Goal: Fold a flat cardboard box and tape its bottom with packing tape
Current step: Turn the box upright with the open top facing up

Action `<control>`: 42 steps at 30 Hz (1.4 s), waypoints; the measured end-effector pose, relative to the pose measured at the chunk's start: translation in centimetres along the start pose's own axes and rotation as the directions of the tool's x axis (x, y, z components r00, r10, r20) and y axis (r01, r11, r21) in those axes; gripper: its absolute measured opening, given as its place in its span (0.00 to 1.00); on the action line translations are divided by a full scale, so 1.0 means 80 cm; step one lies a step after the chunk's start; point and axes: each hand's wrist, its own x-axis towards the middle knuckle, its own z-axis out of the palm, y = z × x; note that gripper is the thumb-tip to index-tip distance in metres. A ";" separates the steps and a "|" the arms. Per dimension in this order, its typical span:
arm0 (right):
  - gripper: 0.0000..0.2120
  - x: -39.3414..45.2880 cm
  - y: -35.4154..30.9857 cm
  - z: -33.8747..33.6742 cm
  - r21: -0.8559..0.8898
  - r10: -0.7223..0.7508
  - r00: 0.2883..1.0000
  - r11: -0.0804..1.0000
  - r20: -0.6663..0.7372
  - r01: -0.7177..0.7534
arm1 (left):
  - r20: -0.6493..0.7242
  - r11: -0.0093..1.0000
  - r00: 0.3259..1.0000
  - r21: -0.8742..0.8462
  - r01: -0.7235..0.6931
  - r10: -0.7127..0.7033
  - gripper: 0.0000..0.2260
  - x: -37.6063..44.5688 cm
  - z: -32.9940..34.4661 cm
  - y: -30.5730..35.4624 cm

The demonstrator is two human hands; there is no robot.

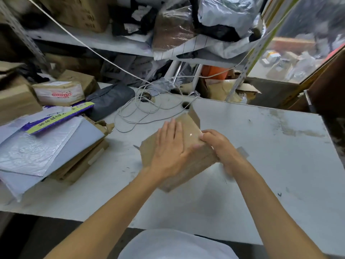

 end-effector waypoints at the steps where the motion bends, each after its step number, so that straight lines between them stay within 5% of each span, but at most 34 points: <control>1: 0.29 -0.003 0.008 0.001 0.095 -0.048 0.998 0.994 -0.049 0.053 | -0.089 0.997 0.993 0.012 0.074 -0.072 0.48 -0.005 0.003 -0.009; 4: 0.36 -0.013 0.034 0.008 0.261 -0.234 0.967 0.932 -0.103 0.253 | -0.208 0.924 0.914 -0.237 0.299 -0.349 0.42 -0.015 0.012 -0.035; 8: 0.43 -0.026 0.057 0.019 0.300 -0.364 0.925 0.875 -0.114 0.381 | -0.165 0.656 0.856 -0.716 0.236 -0.489 0.30 -0.009 -0.003 -0.047; 12: 0.33 -0.021 0.068 0.015 0.214 -0.323 0.945 0.921 -0.052 0.326 | -0.198 0.604 0.899 -0.792 0.087 -0.390 0.30 -0.009 -0.018 -0.063; 15: 0.25 -0.019 0.069 0.007 0.315 -0.268 0.957 0.904 -0.112 0.290 | -0.149 0.496 0.933 -0.867 0.036 -0.327 0.30 -0.018 -0.019 -0.067; 19: 0.27 -0.021 0.082 0.008 0.392 -0.265 0.946 0.863 -0.185 0.318 | -0.087 0.338 0.957 -0.941 0.012 -0.277 0.22 -0.028 -0.005 -0.076; 26: 0.27 -0.020 0.123 0.042 0.486 -0.016 0.958 0.859 -0.285 0.159 | -0.019 0.355 0.908 -0.924 0.144 -0.418 0.16 -0.050 0.042 -0.073; 31: 0.10 -0.018 0.128 0.053 0.426 0.083 0.929 0.900 -0.362 0.085 | 0.072 0.324 0.854 -0.906 0.272 -0.515 0.13 -0.046 0.055 -0.076; 34: 0.16 -0.022 0.127 0.053 0.373 0.057 0.932 0.924 -0.358 0.087 | 0.089 0.339 0.898 -0.907 0.252 -0.431 0.19 -0.047 0.054 -0.081; 38: 0.17 -0.028 0.130 0.050 0.241 0.030 0.950 0.969 -0.309 0.047 | 0.237 0.467 0.954 -0.833 0.297 -0.184 0.39 -0.044 0.045 -0.099; 42: 0.15 -0.033 0.120 0.038 0.105 -0.007 0.964 0.994 -0.266 0.037 | 0.290 0.506 0.948 -0.802 0.317 -0.134 0.42 -0.036 0.030 -0.099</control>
